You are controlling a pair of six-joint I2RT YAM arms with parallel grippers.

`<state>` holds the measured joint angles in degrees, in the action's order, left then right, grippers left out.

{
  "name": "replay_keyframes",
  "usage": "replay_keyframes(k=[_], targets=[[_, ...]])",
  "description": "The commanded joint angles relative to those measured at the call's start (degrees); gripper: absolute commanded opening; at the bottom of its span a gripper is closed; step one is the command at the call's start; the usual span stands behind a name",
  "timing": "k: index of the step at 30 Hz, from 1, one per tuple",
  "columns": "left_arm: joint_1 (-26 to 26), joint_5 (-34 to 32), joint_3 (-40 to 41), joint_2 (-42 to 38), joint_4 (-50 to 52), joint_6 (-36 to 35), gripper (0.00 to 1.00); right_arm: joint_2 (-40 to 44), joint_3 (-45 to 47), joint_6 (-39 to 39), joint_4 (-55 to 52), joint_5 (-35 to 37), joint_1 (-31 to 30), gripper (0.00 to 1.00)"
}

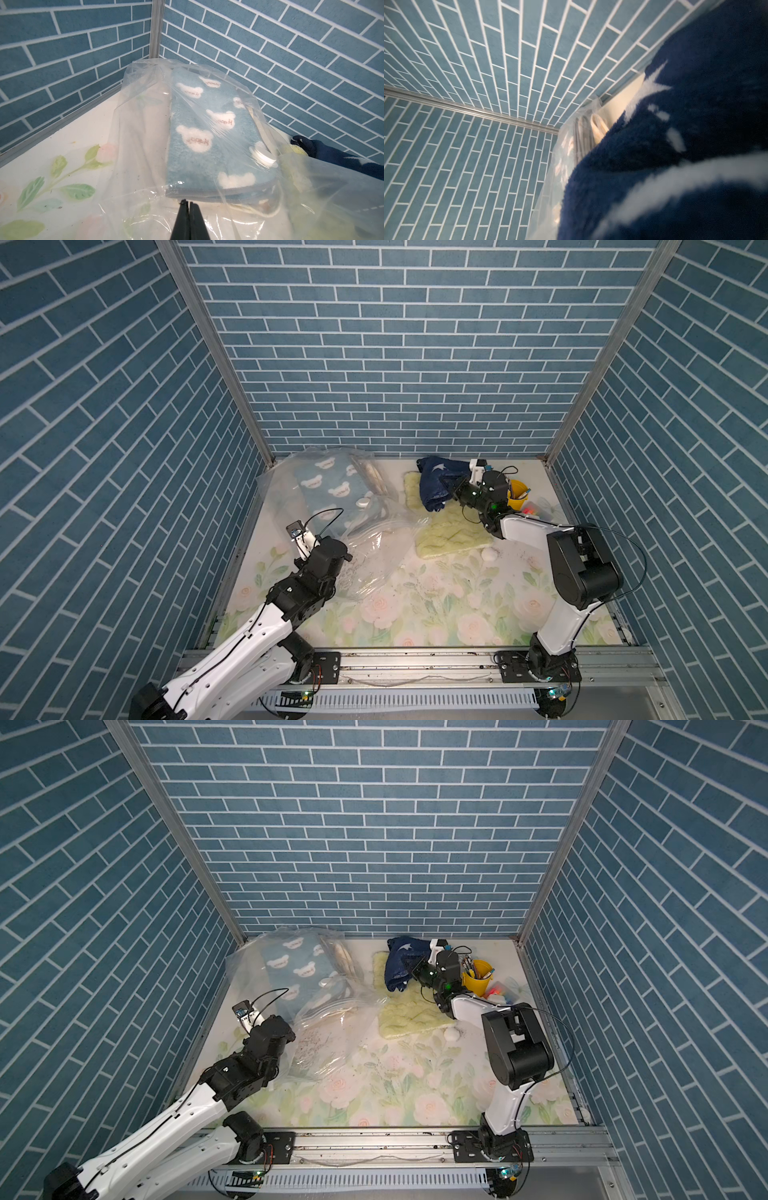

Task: Take the blanket out of the vacuum bag
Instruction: Place the blanket at the center of the board.

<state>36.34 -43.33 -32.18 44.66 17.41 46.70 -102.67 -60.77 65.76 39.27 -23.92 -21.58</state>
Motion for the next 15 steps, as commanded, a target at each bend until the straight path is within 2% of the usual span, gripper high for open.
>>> replay_keyframes(k=[1, 4, 7, 15], targets=[[-0.4, 0.2, 0.7, -0.3, -0.5, -0.3, 0.0, 0.7, -4.4, -0.4, 2.3, -0.2, -0.1, 0.0], [-0.4, -0.2, 0.3, -0.5, -0.3, -0.8, 0.0, 2.2, -7.1, -1.6, -1.1, -0.7, -0.1, 0.0], [-0.4, -0.2, -0.1, -0.7, -0.5, -1.3, 0.0, 5.6, -4.8, -1.2, -2.0, -1.7, 0.0, 0.0], [-0.4, 0.7, 0.9, -2.1, -1.0, -1.6, 0.0, 17.2, 15.3, -1.2, -1.1, -2.9, -0.1, 0.0]])
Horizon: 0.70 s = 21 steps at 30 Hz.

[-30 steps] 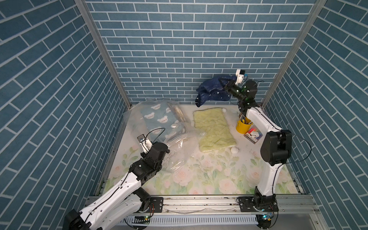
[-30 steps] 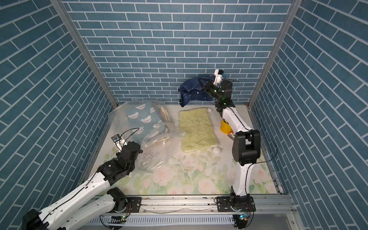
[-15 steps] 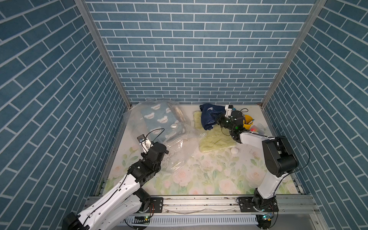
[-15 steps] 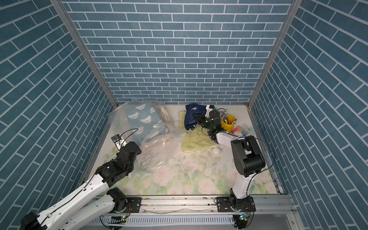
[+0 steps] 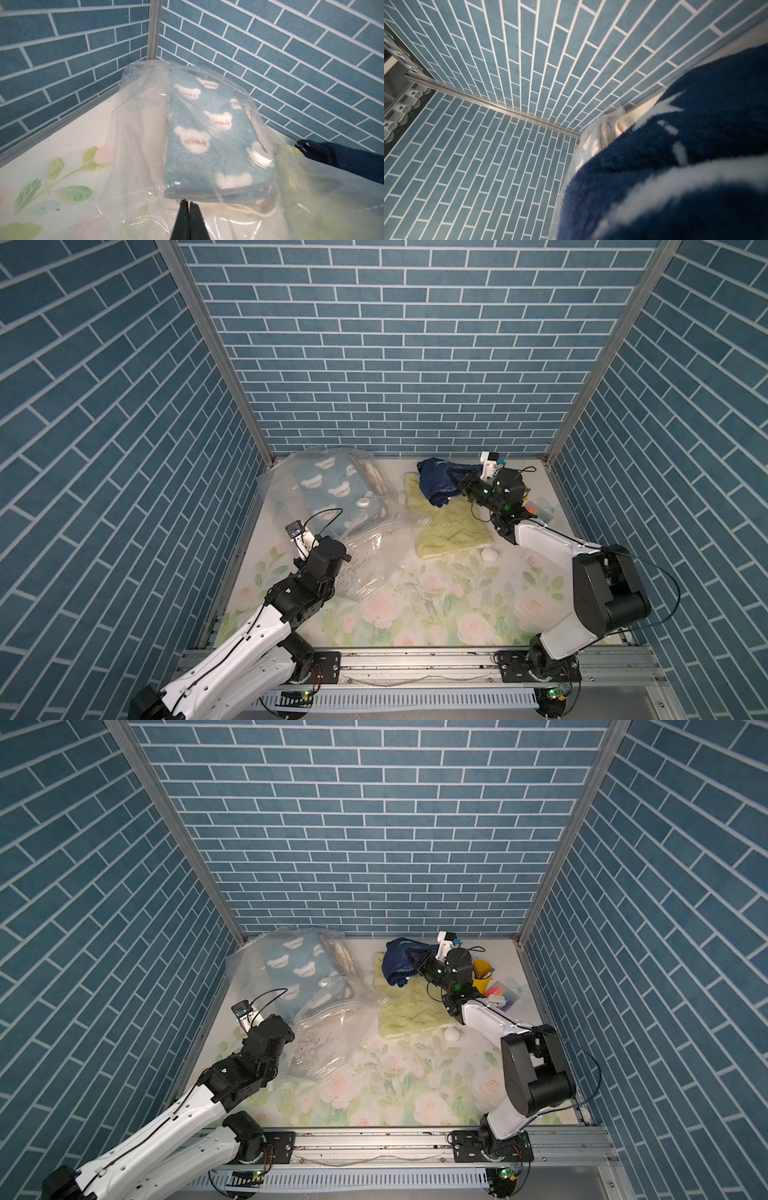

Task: Take the blanket out of the vacuum bag
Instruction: Place the blanket at the center of the board.

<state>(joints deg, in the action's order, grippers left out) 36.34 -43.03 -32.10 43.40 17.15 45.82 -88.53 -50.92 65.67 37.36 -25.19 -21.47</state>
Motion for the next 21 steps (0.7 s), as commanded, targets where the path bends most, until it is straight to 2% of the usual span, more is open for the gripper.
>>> replay_keyframes(k=[1, 6, 12, 15, 17, 20, 21], targets=[[-0.4, 0.3, 0.9, -1.0, -0.7, -0.9, 0.0, 4.0, 7.4, -1.4, 0.9, -1.9, -0.2, 0.0], [-0.3, 0.9, 1.8, -1.5, -1.2, -0.8, 0.0, 4.5, 14.4, -4.6, 0.3, -2.4, 0.1, 0.0], [-0.4, 1.5, 2.2, -1.4, -1.8, -0.6, 0.0, 3.5, 17.9, -6.8, 0.6, -0.9, 0.1, 0.0], [-0.4, 1.5, 1.9, -1.2, -1.7, -0.7, 0.0, 6.2, 19.7, -9.3, -2.4, 1.5, 0.1, 0.05], [-0.4, 1.2, 1.6, -1.3, -1.3, -0.9, 0.0, 8.6, 20.6, -11.9, -6.1, 3.4, 0.3, 0.12], [-0.4, 0.8, 1.4, -1.7, -0.9, -1.3, 0.0, 11.9, 21.9, -15.8, -11.4, 4.5, 0.8, 0.4], [-0.3, 0.8, 1.3, -1.8, -0.7, -1.3, 0.0, 13.1, 22.3, -17.2, -13.2, 4.8, 0.9, 0.46]])
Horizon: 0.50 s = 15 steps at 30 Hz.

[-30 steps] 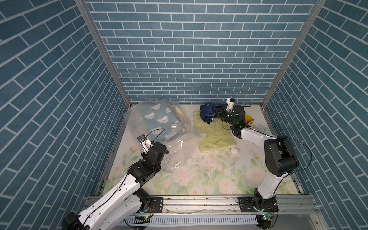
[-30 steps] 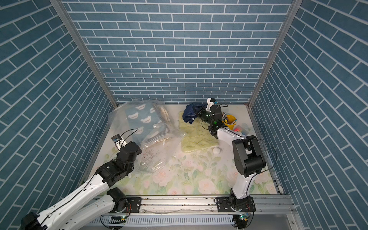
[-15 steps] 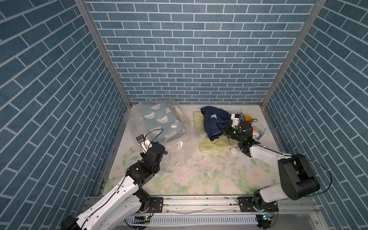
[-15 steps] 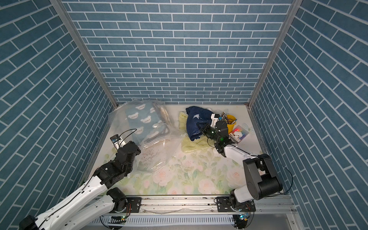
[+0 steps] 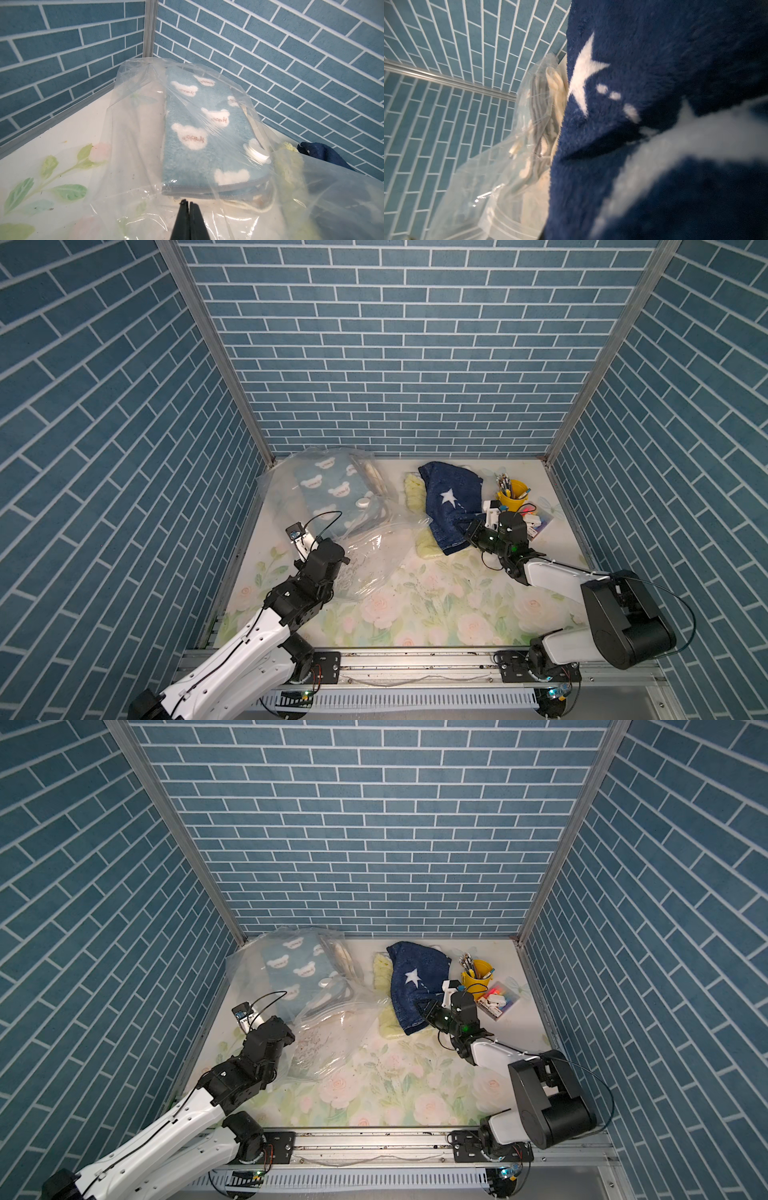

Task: Take the blanket out of the vacuum bag
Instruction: Place the blanket at the center of the board.

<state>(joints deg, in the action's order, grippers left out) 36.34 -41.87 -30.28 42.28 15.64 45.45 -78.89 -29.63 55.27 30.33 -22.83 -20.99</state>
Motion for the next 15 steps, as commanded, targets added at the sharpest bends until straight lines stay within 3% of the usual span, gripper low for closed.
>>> replay_keyframes(k=[1, 3, 6, 15], targets=[[-0.4, -0.3, -0.5, -0.8, 0.9, -1.0, 0.0, 4.5, 1.3, -7.8, -8.0, 2.7, 0.6, 0.51], [-0.4, -0.2, -0.2, -1.1, 0.7, -1.0, 0.0, 7.5, 2.4, -9.7, -11.5, 3.2, 0.6, 0.6], [-0.4, 0.3, -0.2, -1.4, 0.4, -1.2, 0.0, 12.1, 3.1, -12.5, -17.4, 4.6, 0.6, 0.65], [-0.4, 0.7, -0.4, -1.1, -1.1, -1.9, 0.0, 30.5, -1.1, -19.1, -40.5, 12.9, -2.6, 0.61]])
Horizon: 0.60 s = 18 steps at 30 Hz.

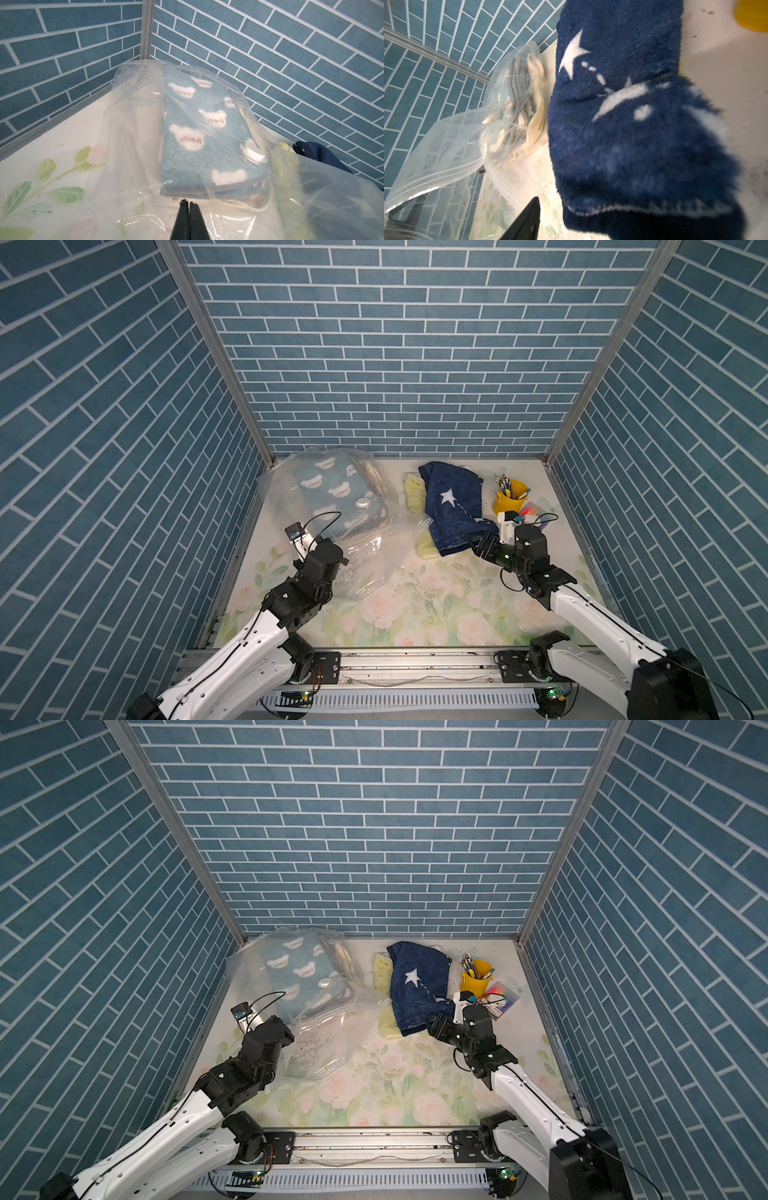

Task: Take the blanket out of the vacuum bag
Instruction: Place the blanket at the center of the board.

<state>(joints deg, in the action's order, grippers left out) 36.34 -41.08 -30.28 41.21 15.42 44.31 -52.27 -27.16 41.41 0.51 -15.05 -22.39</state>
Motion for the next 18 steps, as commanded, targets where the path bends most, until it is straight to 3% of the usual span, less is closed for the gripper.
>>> replay_keyframes(k=[1, 5, 9, 12, 15, 18], targets=[[-0.4, 0.0, -0.5, 0.1, -0.9, -0.8, 0.0, 4.8, -5.3, -6.2, -12.1, 6.6, -1.9, 0.59], [-0.4, 0.7, -0.6, 0.5, -0.7, -0.8, 0.0, -1.7, -12.5, -10.8, -9.5, 9.4, -4.1, 0.53], [-0.4, 1.3, -0.9, 0.2, 0.3, -0.5, 0.0, -20.5, -26.7, -17.9, -6.3, 12.1, -6.2, 0.49], [-0.4, 1.2, -0.8, -0.5, 1.0, -0.1, 0.0, -31.1, -37.4, -19.3, -6.8, 15.2, -6.4, 0.39], [-0.3, 0.6, -1.1, -1.2, 2.0, 0.0, 0.0, -35.0, -39.0, -18.9, -1.9, 17.3, -6.4, 0.48], [-0.4, 0.3, -1.0, -1.4, 2.0, -0.4, 0.0, -47.0, -50.6, -23.1, -6.7, 16.6, -6.2, 0.53]])
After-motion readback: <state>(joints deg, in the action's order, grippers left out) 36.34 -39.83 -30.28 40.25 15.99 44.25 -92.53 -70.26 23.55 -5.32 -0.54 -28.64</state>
